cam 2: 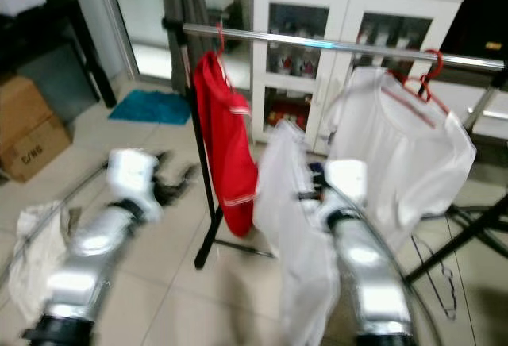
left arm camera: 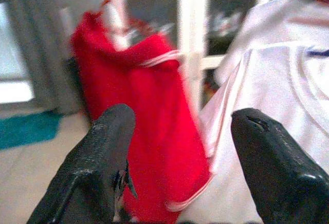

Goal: Hang hanger

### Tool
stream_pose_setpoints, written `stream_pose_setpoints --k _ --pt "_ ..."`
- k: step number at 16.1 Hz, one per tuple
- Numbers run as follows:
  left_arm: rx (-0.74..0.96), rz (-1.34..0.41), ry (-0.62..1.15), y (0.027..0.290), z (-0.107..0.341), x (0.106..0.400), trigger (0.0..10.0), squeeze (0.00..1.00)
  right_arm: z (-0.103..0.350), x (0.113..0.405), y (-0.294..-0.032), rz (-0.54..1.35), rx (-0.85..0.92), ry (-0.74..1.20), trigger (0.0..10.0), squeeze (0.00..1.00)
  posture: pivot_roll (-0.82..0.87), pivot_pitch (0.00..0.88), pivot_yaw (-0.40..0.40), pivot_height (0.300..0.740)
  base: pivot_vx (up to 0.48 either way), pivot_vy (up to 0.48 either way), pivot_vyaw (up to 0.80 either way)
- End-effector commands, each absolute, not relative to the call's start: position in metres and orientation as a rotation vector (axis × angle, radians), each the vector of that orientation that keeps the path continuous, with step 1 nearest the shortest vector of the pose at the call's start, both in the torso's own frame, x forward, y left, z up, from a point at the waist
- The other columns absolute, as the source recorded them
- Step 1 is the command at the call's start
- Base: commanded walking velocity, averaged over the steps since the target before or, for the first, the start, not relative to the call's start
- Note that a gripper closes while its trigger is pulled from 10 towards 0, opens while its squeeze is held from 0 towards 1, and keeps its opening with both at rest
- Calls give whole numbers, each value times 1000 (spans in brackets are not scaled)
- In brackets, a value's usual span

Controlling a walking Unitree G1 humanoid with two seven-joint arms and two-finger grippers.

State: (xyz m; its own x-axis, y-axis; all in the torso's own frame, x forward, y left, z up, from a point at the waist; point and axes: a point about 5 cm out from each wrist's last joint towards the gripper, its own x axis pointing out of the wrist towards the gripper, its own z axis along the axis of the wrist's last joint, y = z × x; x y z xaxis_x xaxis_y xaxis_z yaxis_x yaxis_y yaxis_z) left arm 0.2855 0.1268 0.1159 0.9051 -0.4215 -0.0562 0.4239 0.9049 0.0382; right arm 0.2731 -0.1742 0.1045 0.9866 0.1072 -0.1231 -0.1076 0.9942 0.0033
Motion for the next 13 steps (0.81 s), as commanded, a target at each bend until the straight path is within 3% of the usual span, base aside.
stream_pose_setpoints --k 1,8,13 --pt "66 -402 42 138 120 288 10000 0 116 278 -165 135 5 74 10000 0 8 0 3 740 356 0 0" --pt "68 -414 44 136 120 287 10000 0 118 281 -166 137 -1 66 10000 0 5 0 -7 740 363 0 0" --pt "72 -426 41 134 121 286 10000 0 119 281 -168 143 -13 71 10000 0 -1 0 -14 740 372 0 -755"
